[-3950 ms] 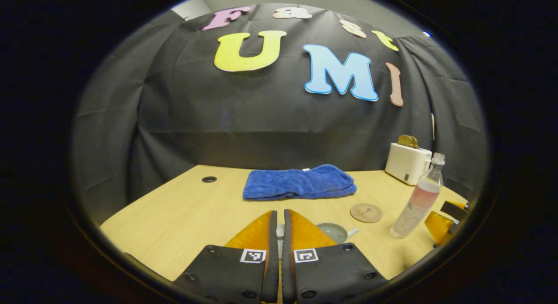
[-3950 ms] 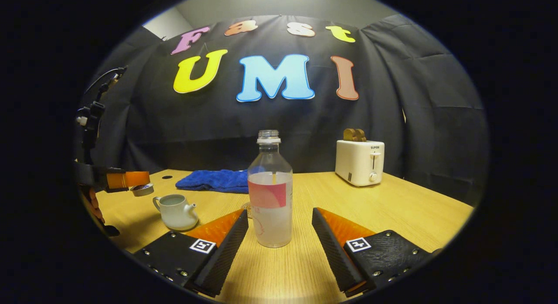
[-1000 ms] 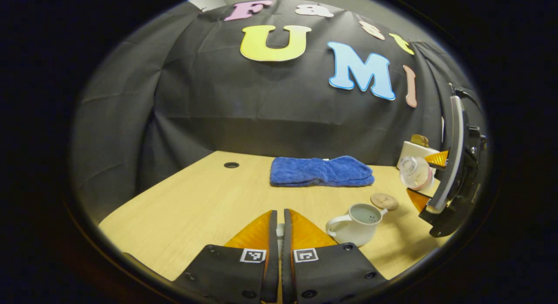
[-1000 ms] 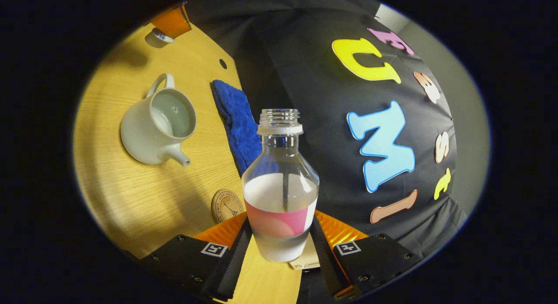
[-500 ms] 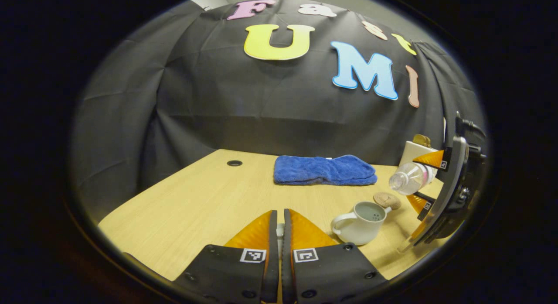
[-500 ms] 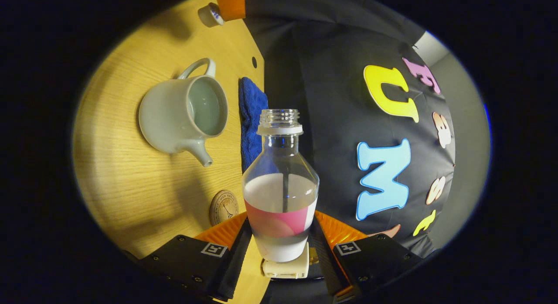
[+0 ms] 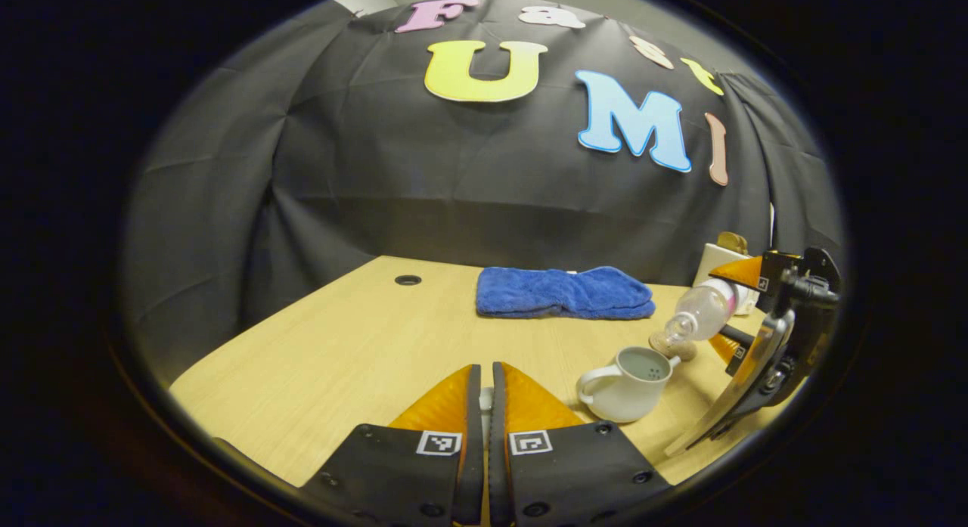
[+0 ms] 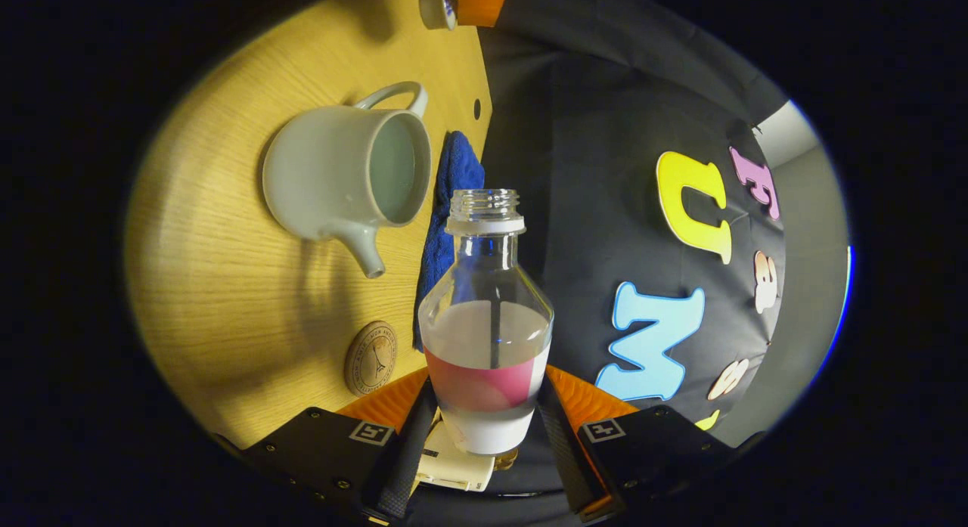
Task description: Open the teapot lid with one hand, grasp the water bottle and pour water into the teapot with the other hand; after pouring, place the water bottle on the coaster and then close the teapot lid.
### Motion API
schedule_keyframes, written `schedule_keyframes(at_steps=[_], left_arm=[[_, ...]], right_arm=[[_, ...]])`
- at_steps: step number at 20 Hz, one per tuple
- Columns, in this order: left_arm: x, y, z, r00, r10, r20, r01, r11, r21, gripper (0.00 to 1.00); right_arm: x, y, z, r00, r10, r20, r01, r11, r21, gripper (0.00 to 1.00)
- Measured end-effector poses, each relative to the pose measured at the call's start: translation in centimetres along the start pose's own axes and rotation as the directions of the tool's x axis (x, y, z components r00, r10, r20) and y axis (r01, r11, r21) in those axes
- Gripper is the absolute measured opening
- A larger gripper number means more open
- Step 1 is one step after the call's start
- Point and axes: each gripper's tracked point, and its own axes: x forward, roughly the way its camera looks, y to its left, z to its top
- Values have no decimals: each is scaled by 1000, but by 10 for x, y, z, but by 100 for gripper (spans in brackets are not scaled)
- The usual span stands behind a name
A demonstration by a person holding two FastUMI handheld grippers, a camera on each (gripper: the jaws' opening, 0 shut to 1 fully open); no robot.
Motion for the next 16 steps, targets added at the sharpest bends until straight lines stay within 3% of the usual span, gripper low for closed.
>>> schedule_keyframes(at_steps=[16], left_arm=[[2,5,-9,1000,0,-19,0,1000,-13,10]], right_arm=[[5,-21,9,994,-102,43,109,966,-235,75]])
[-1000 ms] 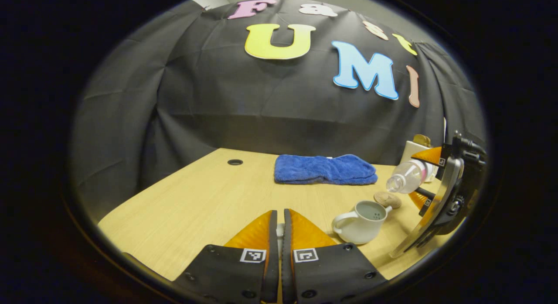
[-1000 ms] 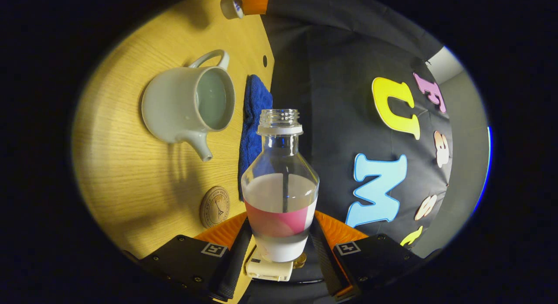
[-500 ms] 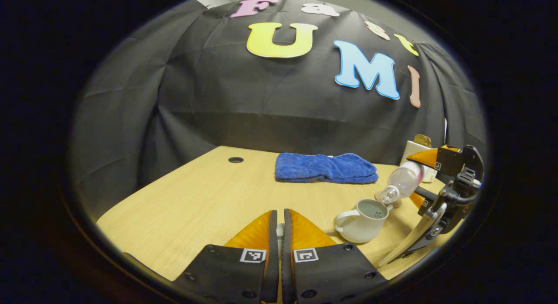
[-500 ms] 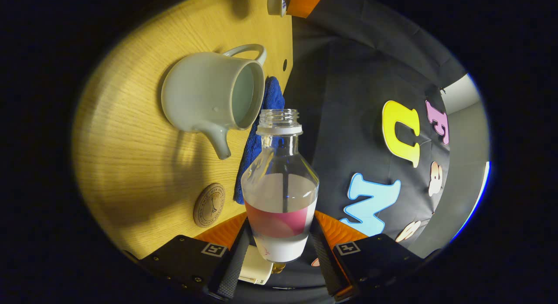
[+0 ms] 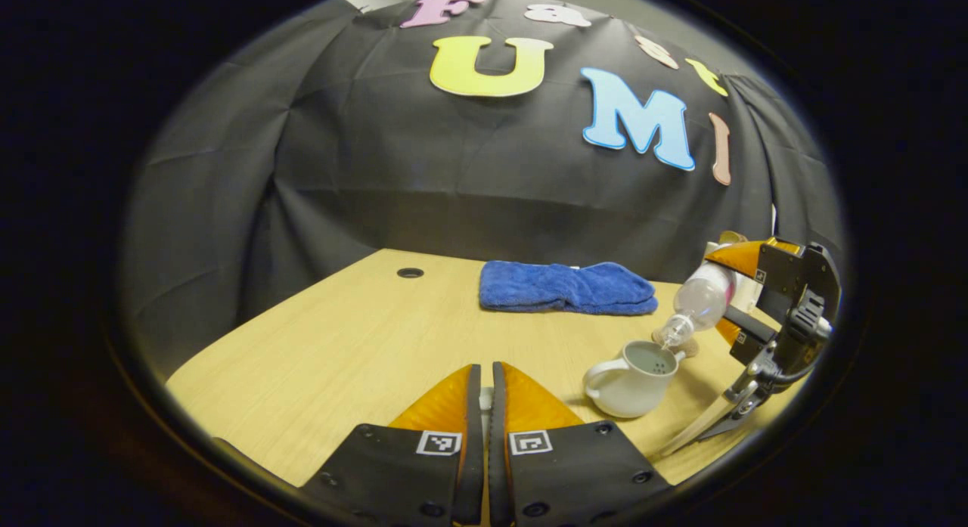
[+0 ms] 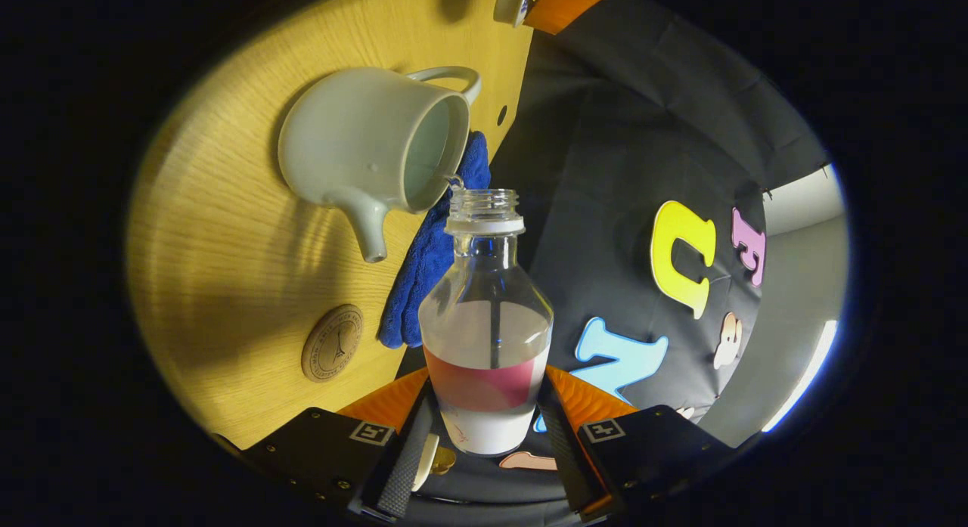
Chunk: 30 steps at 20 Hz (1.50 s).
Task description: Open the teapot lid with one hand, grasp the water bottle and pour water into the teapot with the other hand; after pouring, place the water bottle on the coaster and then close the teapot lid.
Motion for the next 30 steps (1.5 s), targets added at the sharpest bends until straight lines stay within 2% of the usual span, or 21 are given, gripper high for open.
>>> schedule_keyframes(at_steps=[11,18,24,27,30], left_arm=[[1,0,-4,1000,-3,-7,3,1000,-4,10],[2,-1,-8,1000,-7,-14,7,1000,-11,10],[1,0,-7,1000,-7,-14,7,1000,-11,10],[1,3,-8,1000,-3,-14,3,1000,-10,9],[-1,4,-5,1000,-2,-11,2,1000,-13,10]], right_arm=[[5,-12,10,996,-42,81,56,983,-177,75],[9,-36,20,984,-111,138,150,937,-315,75],[9,-42,35,970,-140,199,210,894,-396,75],[13,-36,33,976,-111,187,176,909,-377,75],[17,-17,18,989,-30,142,66,964,-259,75]])
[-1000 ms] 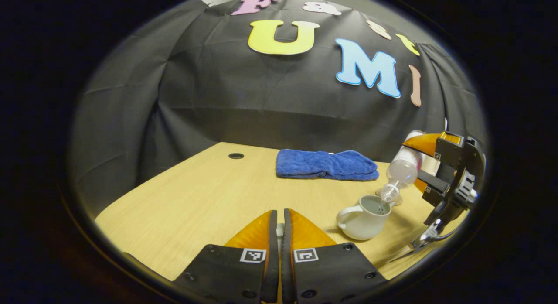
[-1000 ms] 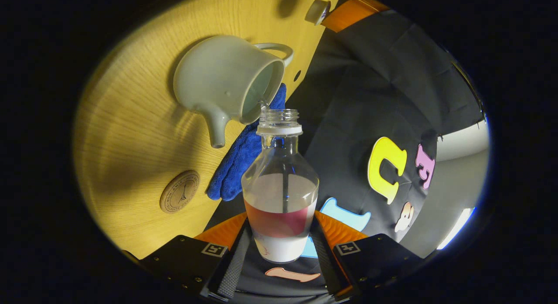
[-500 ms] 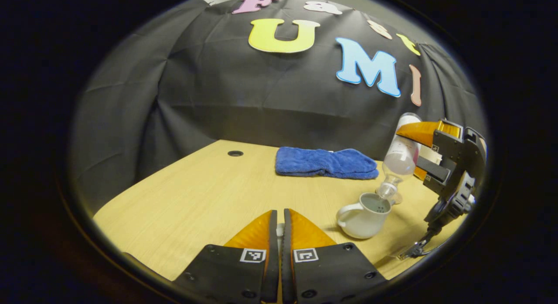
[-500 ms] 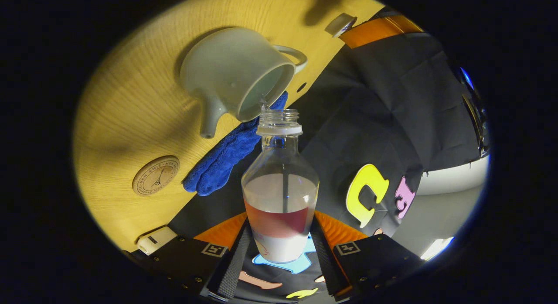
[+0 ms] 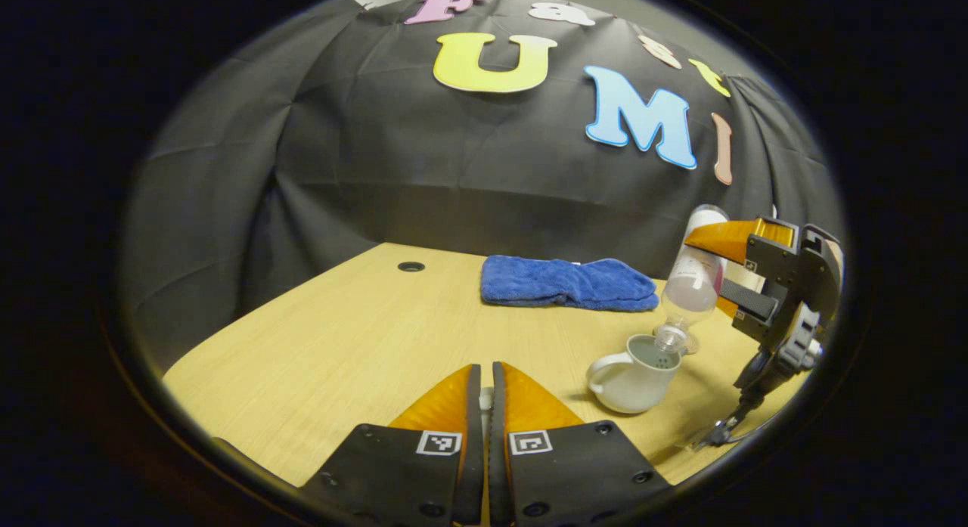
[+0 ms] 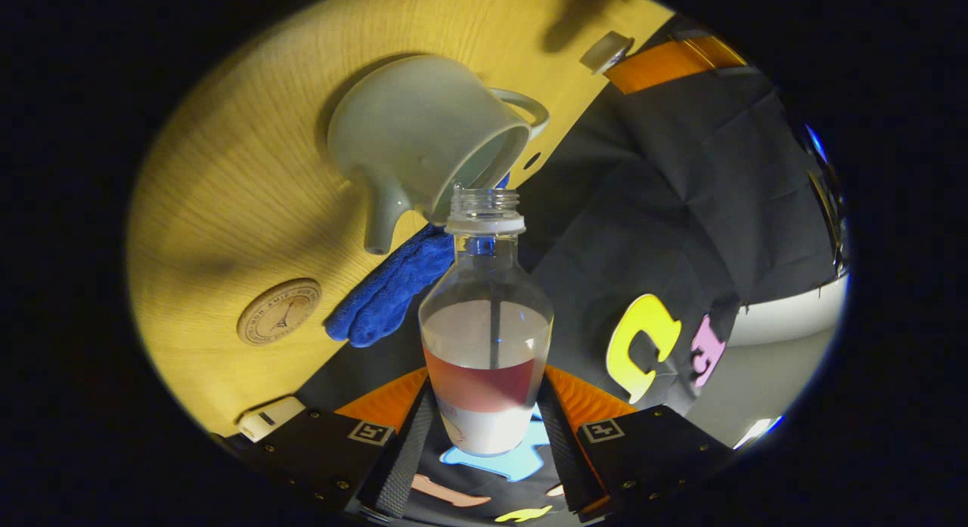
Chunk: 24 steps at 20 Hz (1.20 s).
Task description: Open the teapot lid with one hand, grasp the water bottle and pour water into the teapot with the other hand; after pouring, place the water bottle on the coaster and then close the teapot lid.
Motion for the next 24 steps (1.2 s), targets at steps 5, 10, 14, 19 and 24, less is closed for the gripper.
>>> schedule_keyframes(at_steps=[5,10,14,19,24], left_arm=[[1,-5,2,1000,-10,13,10,1000,-5,10],[0,-14,8,999,-32,23,32,999,-17,10],[0,-24,18,998,-52,45,52,999,-15,9],[2,-47,34,993,-90,72,89,996,12,10],[4,-84,52,984,-151,99,148,988,36,10]], right_arm=[[-2,29,-21,993,113,-25,-100,948,303,76],[-17,59,-11,970,235,53,-205,691,693,76],[-36,56,-2,953,258,156,-233,302,925,76],[-74,51,3,945,238,223,-204,-101,974,76],[-91,68,16,932,235,275,-167,-395,903,76]])
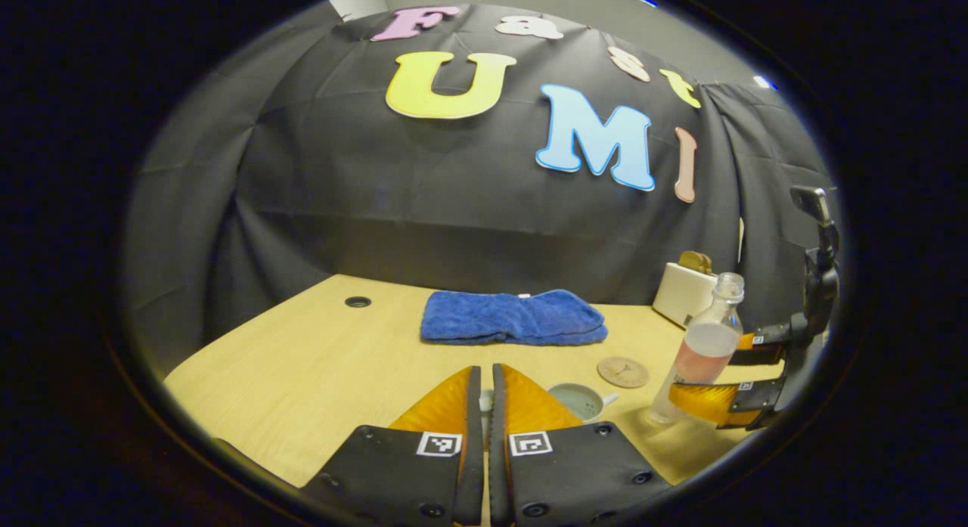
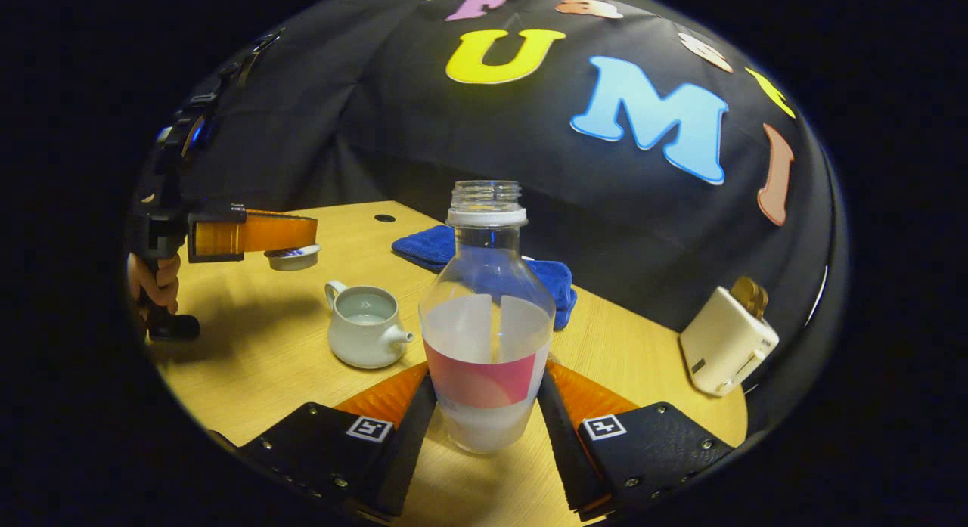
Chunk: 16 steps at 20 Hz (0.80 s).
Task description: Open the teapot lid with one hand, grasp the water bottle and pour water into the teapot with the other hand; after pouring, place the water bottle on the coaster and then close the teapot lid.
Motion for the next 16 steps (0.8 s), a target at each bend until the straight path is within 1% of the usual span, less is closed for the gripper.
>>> schedule_keyframes(at_steps=[2,5,7,12,16], left_arm=[[6,-14,4,1000,-21,9,21,1000,16,10],[18,-36,8,999,-53,13,53,998,30,10],[23,-44,8,998,-65,12,65,997,36,10],[36,-66,-1,995,-98,-4,98,994,44,9],[42,-72,-11,995,-100,-29,102,993,64,10]], right_arm=[[2,-3,-5,1000,-13,2,13,999,46,76],[-3,-3,-12,1000,-17,25,14,993,117,76],[-4,-4,-13,999,-22,38,17,991,129,77],[-7,-26,14,993,-68,93,50,981,185,76],[7,-64,42,980,-128,152,96,975,200,76]])
